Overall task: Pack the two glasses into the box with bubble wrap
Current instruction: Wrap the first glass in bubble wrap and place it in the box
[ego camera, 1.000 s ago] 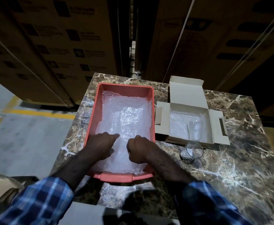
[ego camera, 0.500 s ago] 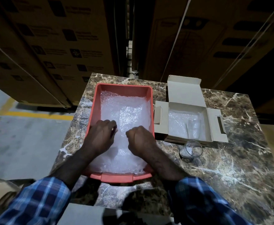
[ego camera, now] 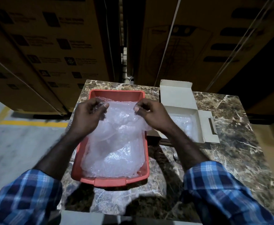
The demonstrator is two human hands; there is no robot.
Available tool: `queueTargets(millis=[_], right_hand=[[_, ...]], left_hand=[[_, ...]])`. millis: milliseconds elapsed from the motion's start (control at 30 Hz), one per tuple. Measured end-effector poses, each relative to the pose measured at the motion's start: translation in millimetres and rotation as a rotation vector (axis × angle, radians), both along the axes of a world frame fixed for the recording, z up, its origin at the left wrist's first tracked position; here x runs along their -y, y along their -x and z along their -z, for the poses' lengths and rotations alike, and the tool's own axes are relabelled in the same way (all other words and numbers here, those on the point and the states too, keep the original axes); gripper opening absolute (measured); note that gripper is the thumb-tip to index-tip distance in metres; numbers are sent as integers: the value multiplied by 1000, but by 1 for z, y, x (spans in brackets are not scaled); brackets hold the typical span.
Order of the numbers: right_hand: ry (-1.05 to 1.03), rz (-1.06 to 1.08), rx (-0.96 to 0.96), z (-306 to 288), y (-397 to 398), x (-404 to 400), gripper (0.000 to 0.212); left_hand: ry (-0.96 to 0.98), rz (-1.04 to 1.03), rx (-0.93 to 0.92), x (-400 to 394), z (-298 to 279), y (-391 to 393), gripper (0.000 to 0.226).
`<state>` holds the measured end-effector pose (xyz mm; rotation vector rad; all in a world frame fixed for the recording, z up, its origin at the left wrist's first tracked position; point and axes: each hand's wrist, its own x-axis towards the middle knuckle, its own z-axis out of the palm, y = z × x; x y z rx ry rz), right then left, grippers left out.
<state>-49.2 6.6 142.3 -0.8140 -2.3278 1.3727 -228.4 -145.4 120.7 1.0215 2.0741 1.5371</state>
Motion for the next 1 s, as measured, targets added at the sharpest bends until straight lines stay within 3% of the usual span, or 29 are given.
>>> queueTargets(millis=[200, 333, 467, 600, 700, 867, 1000], right_hand=[[126, 40, -159, -42, -39, -34, 15], [56, 79, -225, -62, -86, -64, 14], [-41, 158, -318, -77, -149, -90, 14], [-145, 257, -375, -85, -219, -113, 17], [-195, 324, -391, -87, -274, -125, 18], [-228, 381, -250, -64, -358, -129, 15], [-287, 388, -1, -13, -407, -104, 41]], left_hand=[[-105, 84, -28, -44, -50, -33, 20], [-128, 159, -151, -74, -78, -65, 18], [-184, 263, -206, -109, -100, -118, 34], [-91, 404, -334, -146, -116, -179, 31], [-92, 399, -475, -172, -113, -221, 27], [-216, 436, -663, -174, -92, -293, 16], [-120, 617, -788, -146, -49, -344, 27]])
